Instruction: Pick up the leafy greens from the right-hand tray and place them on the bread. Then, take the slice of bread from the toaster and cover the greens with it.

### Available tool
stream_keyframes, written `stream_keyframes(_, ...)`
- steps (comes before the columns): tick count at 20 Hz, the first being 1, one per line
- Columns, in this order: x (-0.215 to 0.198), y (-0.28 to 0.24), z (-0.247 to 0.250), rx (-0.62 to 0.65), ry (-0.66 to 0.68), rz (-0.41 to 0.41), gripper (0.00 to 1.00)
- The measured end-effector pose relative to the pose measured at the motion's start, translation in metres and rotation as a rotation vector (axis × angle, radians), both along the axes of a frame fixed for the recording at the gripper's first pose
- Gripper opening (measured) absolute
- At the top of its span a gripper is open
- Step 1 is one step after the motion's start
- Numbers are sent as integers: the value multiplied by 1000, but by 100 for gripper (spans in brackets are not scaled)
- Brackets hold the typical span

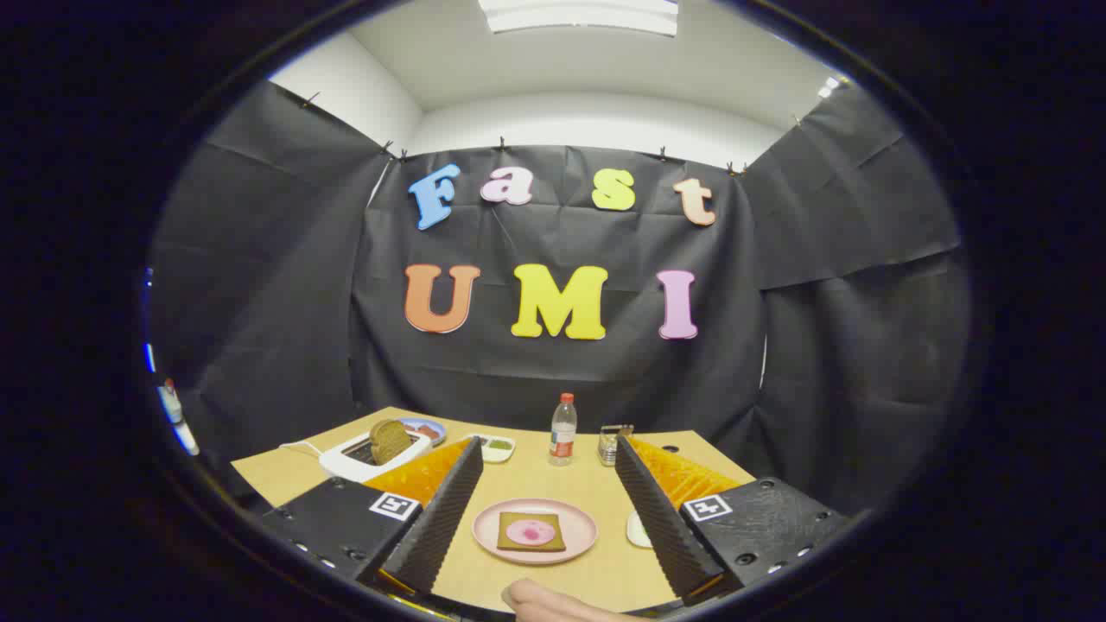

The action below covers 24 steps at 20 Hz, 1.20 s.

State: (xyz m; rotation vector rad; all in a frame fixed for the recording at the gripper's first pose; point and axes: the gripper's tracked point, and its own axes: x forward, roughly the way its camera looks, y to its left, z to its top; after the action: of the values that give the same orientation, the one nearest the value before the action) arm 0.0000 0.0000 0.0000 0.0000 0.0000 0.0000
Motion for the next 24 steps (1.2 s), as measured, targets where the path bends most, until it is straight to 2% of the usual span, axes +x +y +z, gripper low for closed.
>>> stream_keyframes(14,11,-43,-15,-27,25,-71,95)
stream_keyframes(16,24,-62,-29,-47,62,-107,95)
stream_keyframes(20,60,-94,-64,-37,166,-104,95)
stream_keyframes(24,108,-141,-99,-102,252,-142,95)
